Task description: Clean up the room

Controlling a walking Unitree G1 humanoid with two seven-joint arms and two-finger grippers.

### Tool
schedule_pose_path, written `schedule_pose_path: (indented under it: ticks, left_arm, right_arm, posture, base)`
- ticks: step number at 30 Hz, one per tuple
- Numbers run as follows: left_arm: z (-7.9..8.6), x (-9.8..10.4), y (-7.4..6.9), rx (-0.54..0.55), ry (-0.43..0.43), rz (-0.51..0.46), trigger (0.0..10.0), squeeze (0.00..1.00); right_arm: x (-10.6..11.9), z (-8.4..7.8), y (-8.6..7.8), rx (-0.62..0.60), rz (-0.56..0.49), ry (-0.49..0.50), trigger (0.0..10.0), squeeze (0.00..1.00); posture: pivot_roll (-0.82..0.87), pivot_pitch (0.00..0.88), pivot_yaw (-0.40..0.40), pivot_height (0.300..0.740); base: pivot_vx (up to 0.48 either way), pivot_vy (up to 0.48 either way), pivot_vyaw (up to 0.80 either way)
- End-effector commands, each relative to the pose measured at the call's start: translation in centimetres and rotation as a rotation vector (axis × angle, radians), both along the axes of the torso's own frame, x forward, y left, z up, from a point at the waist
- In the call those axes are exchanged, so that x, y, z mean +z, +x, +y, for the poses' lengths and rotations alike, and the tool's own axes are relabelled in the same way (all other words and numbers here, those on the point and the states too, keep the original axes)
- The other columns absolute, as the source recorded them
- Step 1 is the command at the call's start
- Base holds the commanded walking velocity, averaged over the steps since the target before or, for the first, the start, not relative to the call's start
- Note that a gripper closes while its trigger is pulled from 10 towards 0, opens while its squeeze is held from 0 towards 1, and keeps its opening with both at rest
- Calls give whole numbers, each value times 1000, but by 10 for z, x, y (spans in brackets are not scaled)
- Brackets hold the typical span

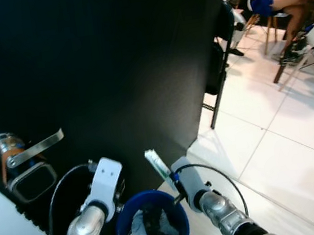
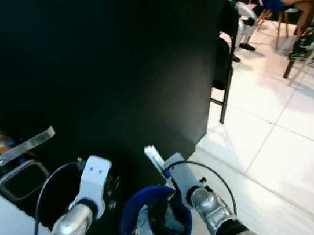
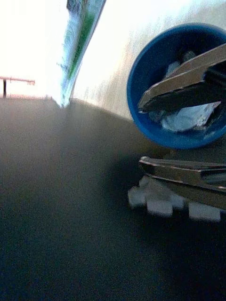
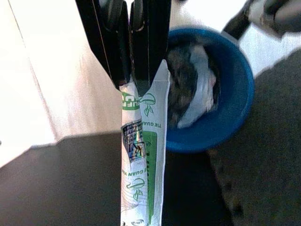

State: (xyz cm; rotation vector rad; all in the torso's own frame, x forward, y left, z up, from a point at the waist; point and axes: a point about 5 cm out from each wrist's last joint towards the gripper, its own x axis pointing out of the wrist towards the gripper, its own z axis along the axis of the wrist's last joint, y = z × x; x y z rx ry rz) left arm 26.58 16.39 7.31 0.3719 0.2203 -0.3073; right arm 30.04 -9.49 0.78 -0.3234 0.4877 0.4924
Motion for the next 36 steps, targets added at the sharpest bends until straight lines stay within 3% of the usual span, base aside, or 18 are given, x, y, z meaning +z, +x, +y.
schedule_pose_path:
  ticks: [1, 2, 6, 8, 15, 21, 22, 26, 27, 28, 29, 31, 32, 35, 36]
  left_arm:
    - [4, -5, -11, -42, 51, 32, 10000, 0]
    - [8, -6, -21, -81, 89, 46, 10000, 0]
    - [13, -5, -36, -127, 138, 61, 10000, 0]
    - [13, -5, -36, -127, 138, 61, 10000, 0]
    - [24, 3, -43, -91, 138, 48, 10000, 0]
    - [25, 6, -45, -97, 141, 46, 10000, 0]
    - [24, 7, -45, -102, 143, 47, 10000, 0]
    - [24, 8, -46, -108, 146, 50, 10000, 0]
    - [24, 9, -45, -113, 146, 50, 10000, 0]
    - [24, 9, -45, -113, 146, 50, 10000, 0]
    - [23, 9, -44, -116, 145, 51, 10000, 0]
    - [23, 9, -44, -116, 145, 51, 10000, 0]
    - [22, 9, -42, -112, 133, 50, 10000, 0]
    - [5, 4, -30, -55, 18, 55, 10000, 0]
    - [5, 4, -30, -55, 18, 55, 10000, 0]
  right_arm:
    - [-8, 2, -6, 25, 43, -41, 10000, 0]
    - [-8, 6, -6, 44, 48, -57, 10000, 0]
    - [-4, 13, -1, 57, 27, -61, 10000, 0]
    - [-4, 13, -1, 57, 27, -61, 10000, 0]
    - [24, 19, 24, -5, -109, -55, 10000, 0]
    - [32, 22, 30, -10, -143, -66, 10000, 0]
    - [32, 22, 30, 2, -150, -88, 10000, 1000]
    - [31, 22, 29, 17, -161, -124, 10000, 1000]
    - [30, 22, 28, 22, -171, -154, 10000, 918]
    - [30, 22, 28, 22, -171, -154, 10000, 918]
    - [29, 22, 27, 23, -176, -168, 10000, 380]
    - [29, 22, 27, 23, -176, -168, 10000, 380]
    - [26, 20, 25, 16, -169, -161, 10000, 0]
    - [15, 2, 16, -89, -127, -25, 10000, 0]
    - [15, 2, 16, -89, -127, -25, 10000, 0]
  posture:
    - [143, 214, -73, 740]
    - [153, 244, -81, 740]
    - [174, 276, -92, 740]
    - [174, 276, -92, 740]
    - [198, 295, -95, 740]
    - [201, 296, -90, 740]
    - [203, 297, -84, 740]
    - [202, 291, -74, 740]
    - [198, 286, -65, 740]
    - [198, 286, -65, 740]
    - [195, 283, -62, 740]
    - [195, 283, -62, 740]
    - [177, 253, -47, 740]
    - [138, 158, -22, 740]
    - [138, 158, -22, 740]
  base:
    - [0, 0, 0]
    - [0, 0, 0]
    - [0, 0, 0]
    - [0, 0, 0]
    - [0, 0, 0]
    - [0, 0, 0]
    - [0, 0, 0]
    - [0, 0, 0]
    - [0, 0, 0]
    - [0, 0, 0]
    - [0, 0, 0]
    - [0, 0, 0]
    - [0, 0, 0]
    - [0, 0, 0]
    - [0, 0, 0]
